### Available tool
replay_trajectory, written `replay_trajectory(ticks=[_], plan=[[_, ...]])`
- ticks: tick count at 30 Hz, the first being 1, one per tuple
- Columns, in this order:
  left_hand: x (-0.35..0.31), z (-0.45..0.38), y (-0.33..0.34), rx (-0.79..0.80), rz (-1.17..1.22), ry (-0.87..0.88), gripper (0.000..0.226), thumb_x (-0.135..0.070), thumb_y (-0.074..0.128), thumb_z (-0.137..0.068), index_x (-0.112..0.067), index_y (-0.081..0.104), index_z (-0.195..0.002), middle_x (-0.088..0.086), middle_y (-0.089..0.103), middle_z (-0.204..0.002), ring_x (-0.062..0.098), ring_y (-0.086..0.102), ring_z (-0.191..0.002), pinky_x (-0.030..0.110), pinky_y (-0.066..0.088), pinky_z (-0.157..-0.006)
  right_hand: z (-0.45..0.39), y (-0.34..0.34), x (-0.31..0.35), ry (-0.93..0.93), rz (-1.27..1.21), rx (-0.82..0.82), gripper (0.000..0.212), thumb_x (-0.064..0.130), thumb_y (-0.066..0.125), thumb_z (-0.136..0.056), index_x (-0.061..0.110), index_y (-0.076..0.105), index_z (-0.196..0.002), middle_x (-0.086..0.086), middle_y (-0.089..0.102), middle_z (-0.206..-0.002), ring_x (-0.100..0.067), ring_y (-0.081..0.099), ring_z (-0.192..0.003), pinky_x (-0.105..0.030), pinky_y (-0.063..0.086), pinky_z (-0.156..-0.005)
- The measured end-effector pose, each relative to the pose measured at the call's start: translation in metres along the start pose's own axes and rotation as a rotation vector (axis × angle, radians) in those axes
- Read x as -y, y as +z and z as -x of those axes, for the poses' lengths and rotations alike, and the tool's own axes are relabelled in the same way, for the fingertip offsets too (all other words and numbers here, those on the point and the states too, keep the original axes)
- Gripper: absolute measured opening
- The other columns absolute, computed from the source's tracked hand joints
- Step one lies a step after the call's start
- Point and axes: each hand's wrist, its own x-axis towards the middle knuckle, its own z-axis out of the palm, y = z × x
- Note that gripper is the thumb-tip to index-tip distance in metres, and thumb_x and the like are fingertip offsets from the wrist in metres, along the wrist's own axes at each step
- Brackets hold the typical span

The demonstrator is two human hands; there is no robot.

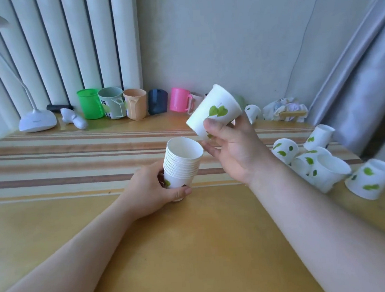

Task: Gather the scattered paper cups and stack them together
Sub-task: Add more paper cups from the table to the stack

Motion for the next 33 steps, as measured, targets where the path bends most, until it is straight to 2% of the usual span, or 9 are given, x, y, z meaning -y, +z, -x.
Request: replay_trajectory(ticks=[6, 9, 12, 15, 18, 21, 24, 27, 33], plan=[[-0.031, 0.001, 0.02, 0.075, -0.02, -0.011, 0.038, -0.053, 0.096, -0.067, -0.037, 0.07, -0.09, -0.031, 0.069, -0.076, -0.008, 0.06, -0.069, 0.018, 0.041, -0.06, 0.051, -0.023, -0.006, -0.015, 0.342, -0.03, 0.105, -0.007, 0.087, -0.078, 0.044, 0.039, -0.157, 0.009, 0.069, -0.131, -0.014, 0.067, -0.121, -0.049, 0.057, -0.11], [-0.05, 0.002, 0.033, 0.163, -0.016, -0.008, 0.041, -0.054, 0.098, -0.065, -0.035, 0.065, -0.079, -0.028, 0.061, -0.06, -0.001, 0.052, -0.058, 0.026, 0.038, -0.058, 0.073, -0.043, 0.006, -0.041, 0.313, -0.051, 0.098, -0.006, 0.084, -0.084, 0.056, 0.043, -0.147, 0.011, 0.072, -0.124, -0.011, 0.069, -0.113, -0.041, 0.06, -0.1], [-0.073, 0.009, 0.062, 0.191, 0.018, 0.018, 0.043, -0.056, 0.098, -0.064, -0.033, 0.068, -0.083, -0.025, 0.061, -0.061, 0.001, 0.051, -0.059, 0.025, 0.04, -0.059, 0.098, -0.066, 0.016, -0.059, 0.369, -0.09, 0.103, -0.005, 0.081, -0.09, 0.053, 0.032, -0.159, 0.011, 0.07, -0.129, -0.001, 0.07, -0.104, -0.029, 0.059, -0.088], [-0.093, 0.017, 0.096, 0.186, 0.088, 0.074, 0.041, -0.055, 0.097, -0.067, -0.037, 0.07, -0.093, -0.024, 0.063, -0.067, 0.0, 0.052, -0.063, 0.017, 0.038, -0.057, 0.121, -0.09, 0.028, -0.077, 0.394, -0.157, 0.106, 0.0, 0.083, -0.089, 0.05, 0.028, -0.163, 0.014, 0.067, -0.129, 0.005, 0.069, -0.104, -0.027, 0.058, -0.096], [-0.108, 0.02, 0.123, 0.179, 0.104, 0.089, 0.041, -0.054, 0.096, -0.069, -0.04, 0.069, -0.098, -0.027, 0.063, -0.068, 0.0, 0.052, -0.063, 0.018, 0.038, -0.059, 0.132, -0.114, 0.04, -0.083, 0.384, -0.227, 0.115, 0.017, 0.092, -0.078, 0.056, 0.025, -0.163, 0.011, 0.061, -0.142, -0.012, 0.069, -0.123, -0.043, 0.055, -0.112], [-0.115, 0.025, 0.137, 0.122, 0.098, 0.089, 0.05, -0.057, 0.093, -0.07, -0.044, 0.069, -0.113, -0.032, 0.071, -0.085, -0.005, 0.063, -0.076, 0.019, 0.045, -0.068, 0.137, -0.128, 0.049, -0.096, 0.419, -0.211, 0.119, 0.024, 0.092, -0.073, 0.06, 0.022, -0.163, 0.008, 0.058, -0.15, -0.012, 0.072, -0.122, -0.05, 0.054, -0.114], [-0.116, 0.031, 0.137, 0.081, 0.08, 0.083, 0.051, -0.058, 0.092, -0.07, -0.045, 0.069, -0.114, -0.031, 0.072, -0.092, -0.004, 0.066, -0.084, 0.021, 0.049, -0.071, 0.136, -0.13, 0.046, -0.114, 0.465, -0.178, 0.113, 0.018, 0.091, -0.081, 0.063, 0.023, -0.161, 0.006, 0.06, -0.148, -0.001, 0.07, -0.116, -0.044, 0.055, -0.113], [-0.115, 0.034, 0.133, 0.07, 0.091, 0.074, 0.05, -0.059, 0.093, -0.069, -0.046, 0.069, -0.111, -0.035, 0.07, -0.092, -0.005, 0.064, -0.083, 0.019, 0.046, -0.07, 0.132, -0.126, 0.036, -0.133, 0.53, -0.156, 0.106, 0.033, 0.091, -0.075, 0.084, 0.025, -0.14, 0.006, 0.063, -0.146, -0.013, 0.064, -0.131, -0.043, 0.054, -0.112], [-0.111, 0.033, 0.135, 0.068, 0.053, 0.093, 0.047, -0.054, 0.093, -0.07, -0.042, 0.07, -0.108, -0.025, 0.072, -0.088, -0.003, 0.064, -0.079, 0.014, 0.043, -0.066, 0.161, -0.148, 0.036, -0.178, 0.651, -0.178, 0.107, 0.022, 0.091, -0.083, 0.068, 0.025, -0.154, 0.018, 0.066, -0.14, -0.007, 0.067, -0.124, -0.029, 0.055, -0.103]])
